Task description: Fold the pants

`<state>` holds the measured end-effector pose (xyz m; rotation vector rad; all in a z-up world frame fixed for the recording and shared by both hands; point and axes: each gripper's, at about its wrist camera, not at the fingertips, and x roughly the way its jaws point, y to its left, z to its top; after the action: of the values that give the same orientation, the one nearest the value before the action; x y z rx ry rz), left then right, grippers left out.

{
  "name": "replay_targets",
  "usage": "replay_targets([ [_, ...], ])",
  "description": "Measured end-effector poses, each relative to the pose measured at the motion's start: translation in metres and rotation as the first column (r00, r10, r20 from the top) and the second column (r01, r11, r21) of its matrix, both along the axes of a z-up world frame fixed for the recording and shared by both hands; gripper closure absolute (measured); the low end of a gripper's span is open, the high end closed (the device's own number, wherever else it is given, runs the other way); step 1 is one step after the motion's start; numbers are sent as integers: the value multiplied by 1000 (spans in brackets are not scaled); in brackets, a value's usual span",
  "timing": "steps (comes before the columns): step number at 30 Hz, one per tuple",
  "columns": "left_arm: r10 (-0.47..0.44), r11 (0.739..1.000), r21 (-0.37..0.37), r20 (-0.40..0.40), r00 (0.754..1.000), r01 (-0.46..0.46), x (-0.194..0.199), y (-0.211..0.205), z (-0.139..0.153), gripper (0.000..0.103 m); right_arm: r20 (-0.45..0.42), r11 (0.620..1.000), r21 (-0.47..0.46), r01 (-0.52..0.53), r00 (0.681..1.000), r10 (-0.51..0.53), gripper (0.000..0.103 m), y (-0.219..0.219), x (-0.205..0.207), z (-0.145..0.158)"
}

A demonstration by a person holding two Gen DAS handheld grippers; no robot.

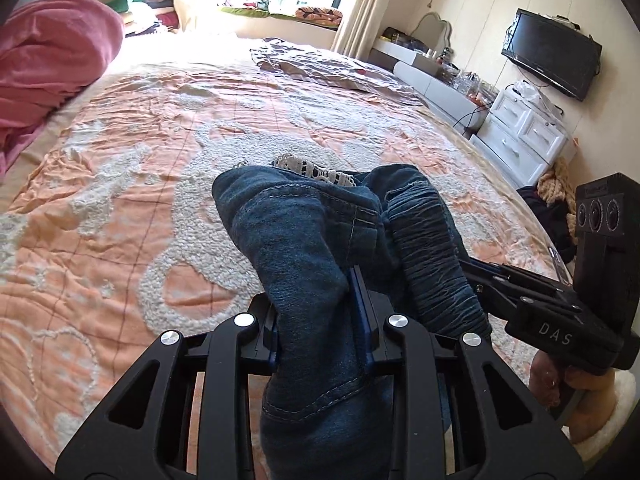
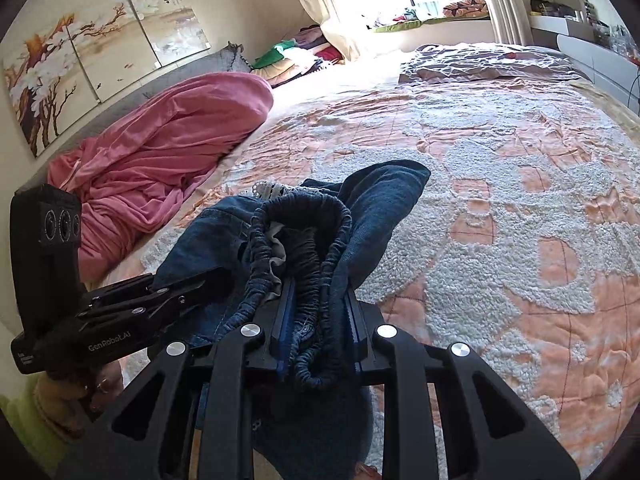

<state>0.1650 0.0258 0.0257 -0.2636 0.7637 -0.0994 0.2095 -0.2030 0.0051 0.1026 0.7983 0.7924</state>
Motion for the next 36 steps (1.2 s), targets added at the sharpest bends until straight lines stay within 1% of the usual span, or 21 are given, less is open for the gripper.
replay_targets([
  [4, -1, 1000, 21, -12, 1000, 1, 11, 4, -3, 83, -14, 1000, 5, 9, 1000, -9, 82, 5, 14, -1],
  [5, 1, 1000, 25, -15, 1000, 0, 15, 5, -5, 83, -18, 1000, 6, 14, 1000, -13, 86, 7, 17, -2],
  [8, -5, 1000, 22, -36, 999, 6, 25, 11, -15, 83, -33, 1000, -4, 24, 999, -25, 87, 10, 27, -8],
  [11, -15, 1000, 14, -65, 998, 16, 37, 15, -29, 83, -45, 998, -41, 38, 998, -40, 87, 14, 34, -21],
  [14, 3, 1000, 23, -106, 994, 0, 43, 18, -42, 83, -80, 997, -56, 52, 995, -57, 87, 14, 40, -34],
  [18, 16, 999, 34, -119, 993, -12, 40, 18, -44, 78, -95, 995, -74, 62, 993, -69, 87, 13, 42, -42],
  [20, 27, 999, 48, -130, 991, -21, 39, 18, -46, 73, -107, 994, -86, 69, 991, -78, 86, 12, 43, -45],
  [22, 34, 999, 46, -142, 989, -28, 40, 19, -49, 71, -122, 993, -91, 80, 988, -91, 84, 11, 45, -49],
  [25, 50, 998, 56, -148, 988, -43, 39, 22, -51, 64, -136, 989, -113, 98, 984, -113, 78, 8, 46, -53],
  [26, 58, 997, 62, -149, 987, -49, 39, 23, -51, 62, -140, 988, -115, 102, 983, -117, 74, 7, 46, -54],
  [27, 63, 996, 67, -151, 987, -54, 38, 23, -52, 60, -145, 987, -121, 109, 981, -127, 65, 5, 47, -56],
  [29, 69, 996, 71, -155, 986, -59, 38, 23, -53, 58, -154, 984, -130, 125, 977, -144, 59, 2, 49, -59],
  [30, 71, 996, 72, -157, 985, -61, 37, 23, -54, 58, -160, 983, -132, 130, 976, -151, 54, 1, 50, -61],
  [33, 74, 995, 73, -160, 984, -63, 37, 23, -55, 57, -160, 978, -150, 146, 972, -170, 47, -2, 51, -67],
  [36, 75, 995, 79, -158, 984, -63, 37, 22, -56, 57, -131, 972, -180, 152, 975, -177, 45, 1, 49, -68],
])
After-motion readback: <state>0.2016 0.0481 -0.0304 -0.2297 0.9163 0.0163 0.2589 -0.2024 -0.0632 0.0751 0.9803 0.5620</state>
